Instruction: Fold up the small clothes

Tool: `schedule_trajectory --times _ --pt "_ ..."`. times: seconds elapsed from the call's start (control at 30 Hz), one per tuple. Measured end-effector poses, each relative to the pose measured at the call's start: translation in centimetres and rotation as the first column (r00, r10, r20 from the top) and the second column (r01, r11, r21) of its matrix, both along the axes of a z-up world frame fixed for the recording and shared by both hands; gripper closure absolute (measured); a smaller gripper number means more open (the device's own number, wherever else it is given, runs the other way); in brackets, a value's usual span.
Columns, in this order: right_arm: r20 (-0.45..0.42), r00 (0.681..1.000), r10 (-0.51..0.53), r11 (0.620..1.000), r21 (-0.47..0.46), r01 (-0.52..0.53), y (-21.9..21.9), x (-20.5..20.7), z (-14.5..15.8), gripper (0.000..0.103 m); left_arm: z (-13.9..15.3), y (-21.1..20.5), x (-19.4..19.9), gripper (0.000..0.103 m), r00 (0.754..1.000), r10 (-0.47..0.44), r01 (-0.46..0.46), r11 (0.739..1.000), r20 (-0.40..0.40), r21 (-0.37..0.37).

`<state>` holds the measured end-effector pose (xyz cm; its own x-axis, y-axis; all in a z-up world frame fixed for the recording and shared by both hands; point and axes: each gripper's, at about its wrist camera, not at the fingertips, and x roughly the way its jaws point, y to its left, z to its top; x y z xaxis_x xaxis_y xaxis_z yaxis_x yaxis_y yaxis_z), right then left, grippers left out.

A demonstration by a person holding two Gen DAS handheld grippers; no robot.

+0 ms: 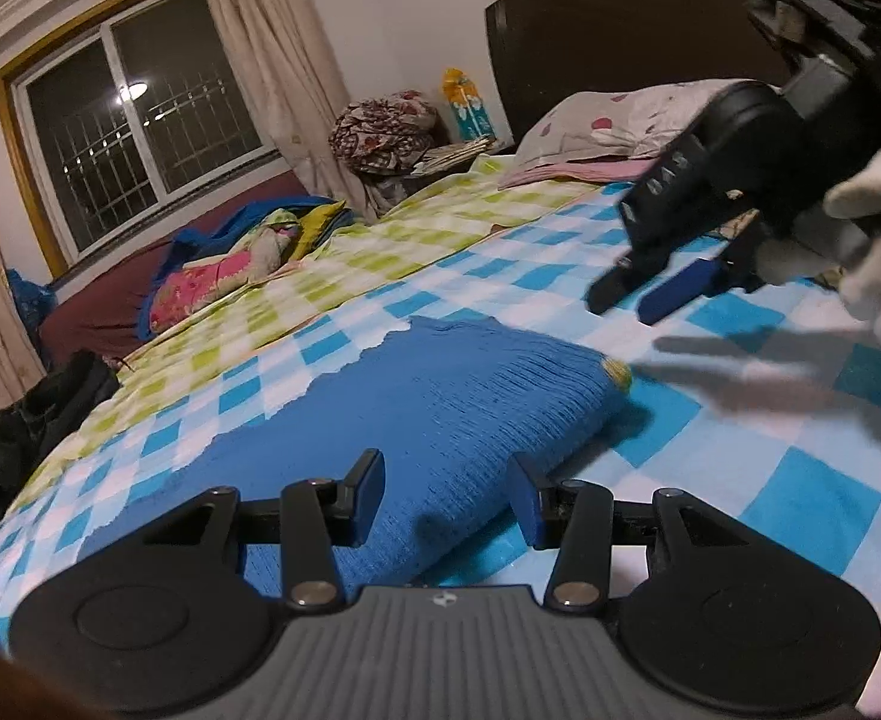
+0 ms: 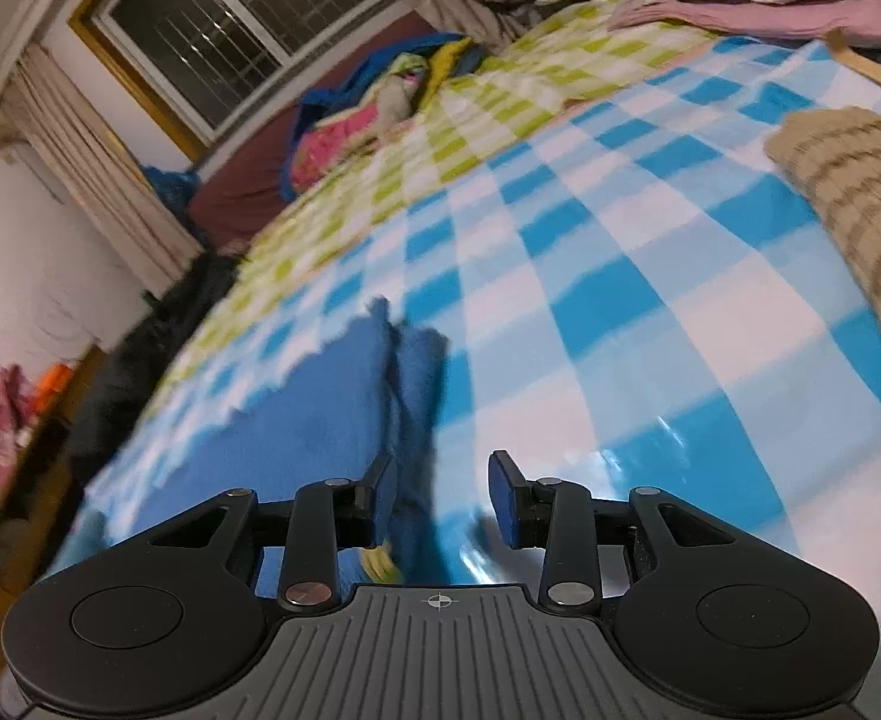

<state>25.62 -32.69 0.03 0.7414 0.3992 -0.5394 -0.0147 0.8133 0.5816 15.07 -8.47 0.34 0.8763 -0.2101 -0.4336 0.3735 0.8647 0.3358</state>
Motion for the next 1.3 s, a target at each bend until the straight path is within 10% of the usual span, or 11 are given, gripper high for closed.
schedule_trajectory --times 0.43,0.57,0.73,0.9,1.3 --pt "-0.032 0.995 0.094 0.988 -0.118 -0.097 6.4 9.0 -0.9 0.066 0.3 2.2 0.7 0.05 0.999 0.038 -0.039 0.998 -0.015 -0.053" --pt "-0.013 0.994 0.106 0.986 -0.128 -0.107 6.5 8.9 -0.1 0.094 0.3 2.1 0.8 0.05 0.999 0.037 -0.037 0.997 -0.003 -0.061" --pt "0.076 0.997 0.034 0.999 0.014 -0.035 3.3 6.7 1.4 0.095 0.3 1.8 0.3 0.046 0.999 0.031 -0.029 0.996 0.028 -0.082" --pt "-0.047 0.999 0.016 1.0 -0.004 -0.016 2.8 7.6 -1.6 0.088 -0.8 -0.6 0.7 0.045 0.999 -0.02 0.021 1.0 0.025 -0.016" --pt "0.007 1.0 0.004 0.997 0.075 -0.005 -2.1 4.2 -0.2 0.082 -2.5 -6.7 0.0 0.043 0.985 -0.158 0.144 0.975 0.072 0.171"
